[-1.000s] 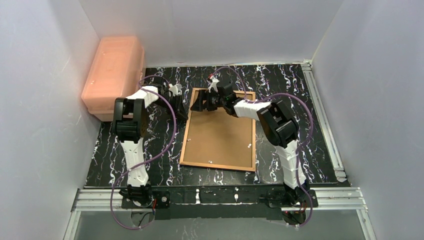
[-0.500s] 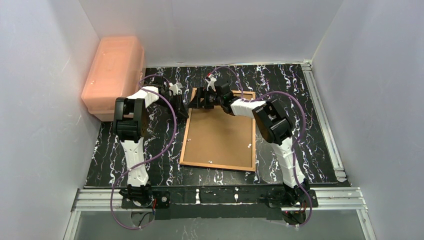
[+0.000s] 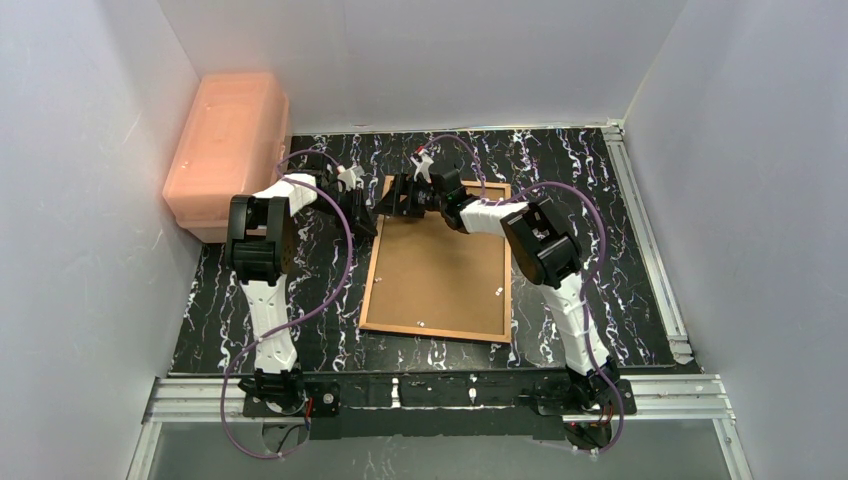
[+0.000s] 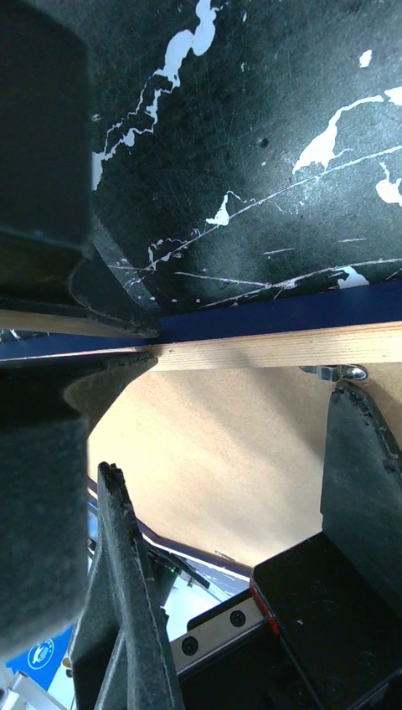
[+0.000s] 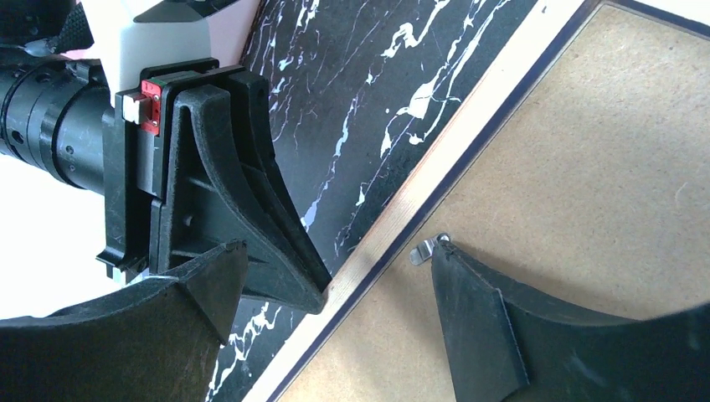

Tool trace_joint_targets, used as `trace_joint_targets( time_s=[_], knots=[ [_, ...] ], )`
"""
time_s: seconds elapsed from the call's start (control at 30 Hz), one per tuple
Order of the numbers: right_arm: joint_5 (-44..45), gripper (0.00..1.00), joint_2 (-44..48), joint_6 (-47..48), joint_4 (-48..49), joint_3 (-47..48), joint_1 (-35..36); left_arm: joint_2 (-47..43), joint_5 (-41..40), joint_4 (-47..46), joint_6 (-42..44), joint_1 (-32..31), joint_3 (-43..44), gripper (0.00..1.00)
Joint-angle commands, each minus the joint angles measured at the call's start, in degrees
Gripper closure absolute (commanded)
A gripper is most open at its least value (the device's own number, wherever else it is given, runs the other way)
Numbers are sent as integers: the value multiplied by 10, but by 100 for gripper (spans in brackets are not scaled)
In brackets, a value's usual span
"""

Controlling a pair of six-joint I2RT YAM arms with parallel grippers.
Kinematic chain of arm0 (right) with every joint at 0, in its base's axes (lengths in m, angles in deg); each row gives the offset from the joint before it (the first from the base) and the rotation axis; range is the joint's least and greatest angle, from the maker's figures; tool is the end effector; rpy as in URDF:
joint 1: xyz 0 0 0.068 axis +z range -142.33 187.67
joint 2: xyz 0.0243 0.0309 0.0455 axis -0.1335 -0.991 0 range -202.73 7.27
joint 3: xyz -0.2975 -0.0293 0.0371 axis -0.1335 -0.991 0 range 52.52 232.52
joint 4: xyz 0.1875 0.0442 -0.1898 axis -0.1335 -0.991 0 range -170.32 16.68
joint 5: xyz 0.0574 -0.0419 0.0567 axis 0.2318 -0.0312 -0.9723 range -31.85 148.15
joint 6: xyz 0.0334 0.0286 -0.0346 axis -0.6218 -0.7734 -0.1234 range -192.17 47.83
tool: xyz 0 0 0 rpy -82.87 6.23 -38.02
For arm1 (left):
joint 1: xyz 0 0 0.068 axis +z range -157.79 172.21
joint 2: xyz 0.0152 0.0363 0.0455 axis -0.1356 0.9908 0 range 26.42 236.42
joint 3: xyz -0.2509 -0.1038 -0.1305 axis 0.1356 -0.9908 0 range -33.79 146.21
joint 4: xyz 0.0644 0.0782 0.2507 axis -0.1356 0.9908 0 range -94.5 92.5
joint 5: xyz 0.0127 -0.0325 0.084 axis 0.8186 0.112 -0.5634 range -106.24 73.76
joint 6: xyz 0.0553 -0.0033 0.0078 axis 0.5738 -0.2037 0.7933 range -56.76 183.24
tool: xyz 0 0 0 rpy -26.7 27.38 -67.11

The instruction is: Put the photo into the frame

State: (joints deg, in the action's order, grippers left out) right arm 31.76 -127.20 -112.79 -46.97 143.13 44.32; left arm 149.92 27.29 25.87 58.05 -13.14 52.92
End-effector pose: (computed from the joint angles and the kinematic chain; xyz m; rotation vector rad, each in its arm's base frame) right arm 0.4343 0.3446 0.1570 -0.2811 2.0600 1.3131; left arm 0.4568 -0.0695 0.1597 0.2144 2.6154 -1.0885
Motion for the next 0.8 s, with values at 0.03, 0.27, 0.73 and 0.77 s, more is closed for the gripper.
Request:
trace_joint_targets(
  time_s=[0.03,0.27,0.73,0.77],
  knots=[
    [-8,11,-21,-18,16,13,1,-8,-16,5,10,-1,-15,90],
    [-12,12,-29,-29,25,20,5,-9,-18,4,11,-1,-16,90],
    [-23,13,-25,-33,27,29,12,-14,-20,4,14,-2,-17,91],
    [-21,13,-21,-29,27,27,10,-15,-20,4,14,-1,-18,90]
  ],
)
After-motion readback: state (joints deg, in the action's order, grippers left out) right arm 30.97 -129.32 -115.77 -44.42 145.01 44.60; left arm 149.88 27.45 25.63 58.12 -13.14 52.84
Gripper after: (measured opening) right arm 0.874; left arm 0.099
